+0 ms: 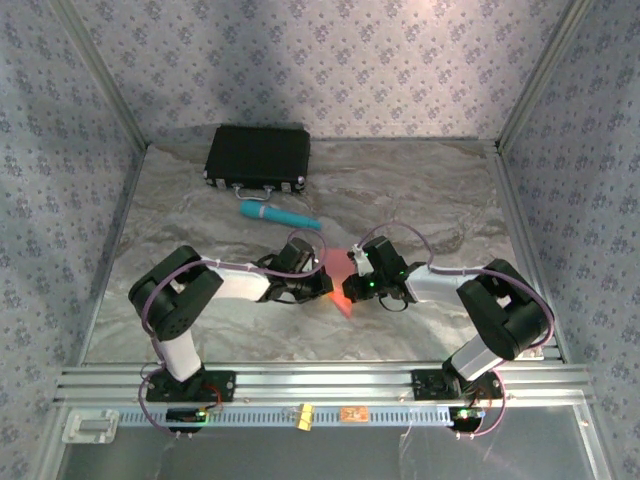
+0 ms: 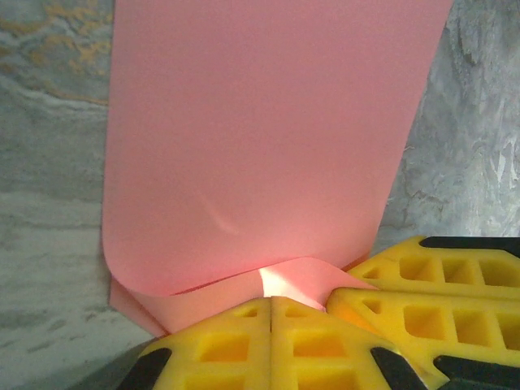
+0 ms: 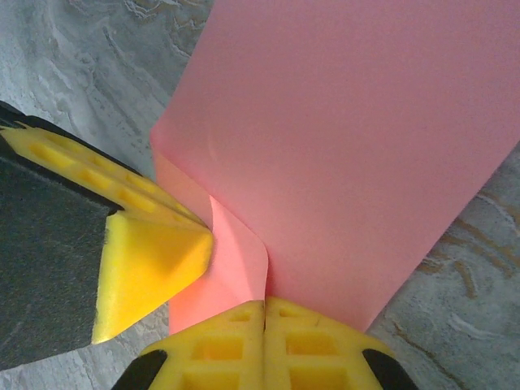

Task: Fold a paper plane with a square sheet of paper (pick it up from the middle)
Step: Third fold the triangle at the center of the table.

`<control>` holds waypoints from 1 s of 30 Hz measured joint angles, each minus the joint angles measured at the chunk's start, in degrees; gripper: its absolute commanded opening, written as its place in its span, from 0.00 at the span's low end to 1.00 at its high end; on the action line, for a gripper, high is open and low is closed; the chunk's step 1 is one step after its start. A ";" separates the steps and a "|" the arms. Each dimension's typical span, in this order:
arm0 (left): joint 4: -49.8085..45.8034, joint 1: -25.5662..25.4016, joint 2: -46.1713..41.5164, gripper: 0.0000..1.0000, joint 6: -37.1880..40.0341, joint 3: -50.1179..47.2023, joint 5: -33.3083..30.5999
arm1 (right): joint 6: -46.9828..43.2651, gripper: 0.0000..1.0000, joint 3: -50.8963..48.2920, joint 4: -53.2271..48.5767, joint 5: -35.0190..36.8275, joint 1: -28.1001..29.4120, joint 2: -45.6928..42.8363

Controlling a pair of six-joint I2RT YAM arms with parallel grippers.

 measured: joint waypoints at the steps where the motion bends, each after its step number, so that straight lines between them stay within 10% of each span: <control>1: 0.00 0.00 0.04 0.00 0.02 0.00 0.02 | 0.02 0.03 0.00 0.00 0.00 0.00 -0.02; 14: 0.13 -0.07 0.15 0.00 0.59 0.07 0.04 | 3.23 0.46 1.38 -8.39 0.55 -2.73 -9.62; 22: 0.15 -0.07 0.15 0.00 0.59 0.07 0.00 | 7.61 0.07 1.29 -7.98 -5.14 0.28 -11.08; 30: 0.13 -0.07 0.15 0.00 0.59 0.07 0.00 | 9.07 0.02 3.17 -11.45 -5.11 6.32 -6.71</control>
